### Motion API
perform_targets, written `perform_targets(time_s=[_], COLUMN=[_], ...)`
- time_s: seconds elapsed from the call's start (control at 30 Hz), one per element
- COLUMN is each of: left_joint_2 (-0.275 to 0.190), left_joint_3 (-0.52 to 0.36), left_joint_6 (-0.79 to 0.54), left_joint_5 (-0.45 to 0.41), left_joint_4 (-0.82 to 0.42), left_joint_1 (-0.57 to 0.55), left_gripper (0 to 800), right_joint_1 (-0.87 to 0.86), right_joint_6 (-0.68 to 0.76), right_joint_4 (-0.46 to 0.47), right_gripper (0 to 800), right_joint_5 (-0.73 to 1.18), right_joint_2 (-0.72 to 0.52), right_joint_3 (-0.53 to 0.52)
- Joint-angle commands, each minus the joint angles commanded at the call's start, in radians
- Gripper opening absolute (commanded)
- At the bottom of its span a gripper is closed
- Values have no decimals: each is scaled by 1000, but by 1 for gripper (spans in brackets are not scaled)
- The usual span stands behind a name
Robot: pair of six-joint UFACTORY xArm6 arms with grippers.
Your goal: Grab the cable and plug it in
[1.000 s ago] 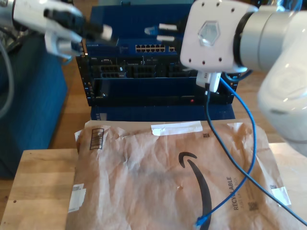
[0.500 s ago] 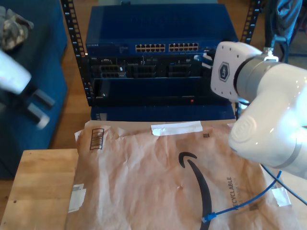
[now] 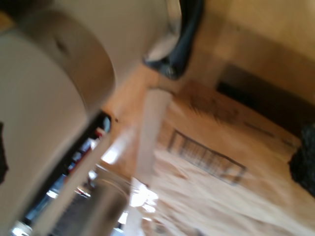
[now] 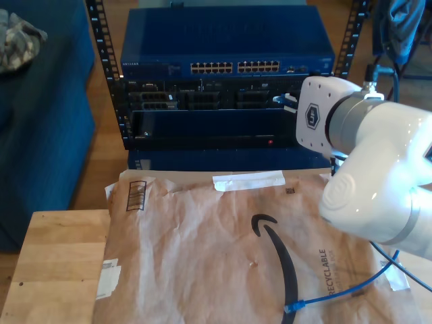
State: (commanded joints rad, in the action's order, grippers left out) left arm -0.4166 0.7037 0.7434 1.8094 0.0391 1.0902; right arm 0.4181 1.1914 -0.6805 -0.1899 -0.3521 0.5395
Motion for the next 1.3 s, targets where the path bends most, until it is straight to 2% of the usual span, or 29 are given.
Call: perform_targets(time_s=[0.13, 0.33, 0.43, 0.87, 1.0, 1.03, 1.13, 1.3], left_joint_2=[0, -5, -6, -68, -161, -172, -172, -164], left_joint_3=[-74, -250, -299, -359, -463, -483, -503, -572], left_joint_6=[-203, -334, -342, -465, -508, -509, -509, -529], left_joint_5=[-31, -226, -293, -315, -427, -451, -485, -620], left_joint_4=[-11, -112, -135, -138, -175, -180, -180, -181], left_joint_1=[193, 359, 384, 427, 428, 428, 430, 486], left_gripper=[800, 800, 800, 800, 800, 800, 800, 800], right_joint_1=[-2, -2, -2, -8, -11, -11, -14, -20], right_joint_6=[0, 0, 0, 0, 0, 0, 0, 0], right_joint_4=[0, -2, -2, -3, -3, -3, -2, -5], right_gripper=[0, 0, 0, 0, 0, 0, 0, 0], right_joint_5=[0, 0, 0, 0, -2, 0, -2, -2], right_joint_2=[0, -2, -2, 31, 31, 31, 31, 25], right_joint_3=[-23, -37, -40, -43, -43, -43, -49, -66])
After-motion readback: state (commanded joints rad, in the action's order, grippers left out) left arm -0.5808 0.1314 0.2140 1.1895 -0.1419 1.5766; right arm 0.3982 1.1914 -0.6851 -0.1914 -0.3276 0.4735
